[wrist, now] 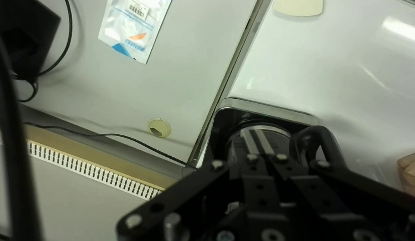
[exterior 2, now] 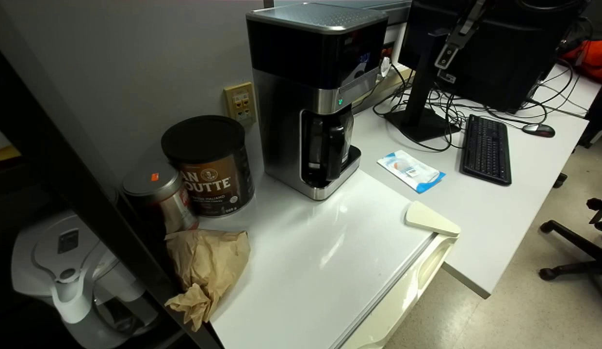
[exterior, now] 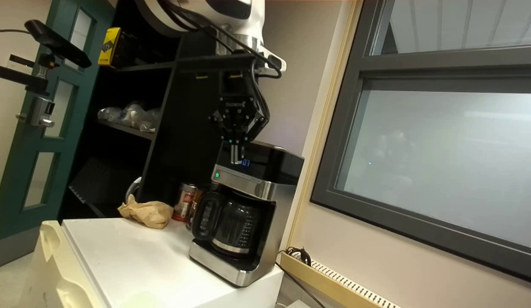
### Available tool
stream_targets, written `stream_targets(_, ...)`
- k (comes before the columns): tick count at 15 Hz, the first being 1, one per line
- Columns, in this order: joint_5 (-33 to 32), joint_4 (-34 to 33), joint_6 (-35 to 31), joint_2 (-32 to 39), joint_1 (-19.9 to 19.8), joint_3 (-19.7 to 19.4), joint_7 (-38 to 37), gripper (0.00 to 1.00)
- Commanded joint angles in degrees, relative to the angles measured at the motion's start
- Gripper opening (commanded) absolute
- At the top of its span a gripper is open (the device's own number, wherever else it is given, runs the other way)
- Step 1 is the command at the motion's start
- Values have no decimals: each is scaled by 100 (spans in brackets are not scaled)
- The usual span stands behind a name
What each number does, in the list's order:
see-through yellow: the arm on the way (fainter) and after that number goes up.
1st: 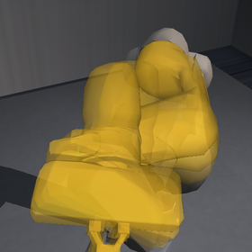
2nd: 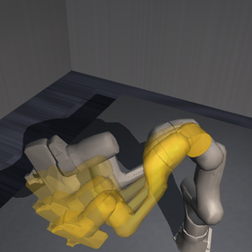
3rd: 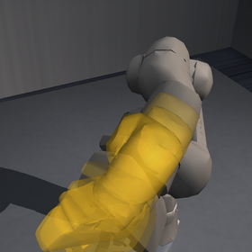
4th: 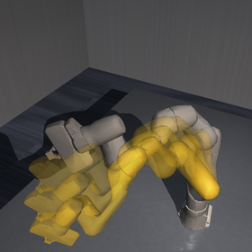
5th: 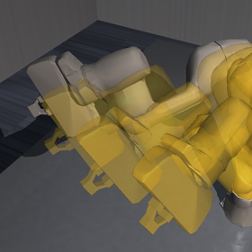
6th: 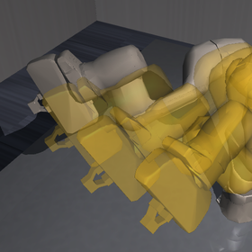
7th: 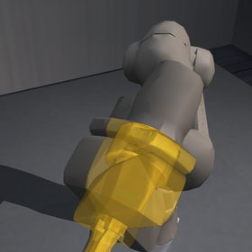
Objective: Press a button on the coffeemaker.
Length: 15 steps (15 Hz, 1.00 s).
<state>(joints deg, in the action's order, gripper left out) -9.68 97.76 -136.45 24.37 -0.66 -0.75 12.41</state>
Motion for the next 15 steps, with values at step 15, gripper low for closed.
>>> stream_targets(15, -44, -1702, 294, 1352, 309, 63, -168, 0)
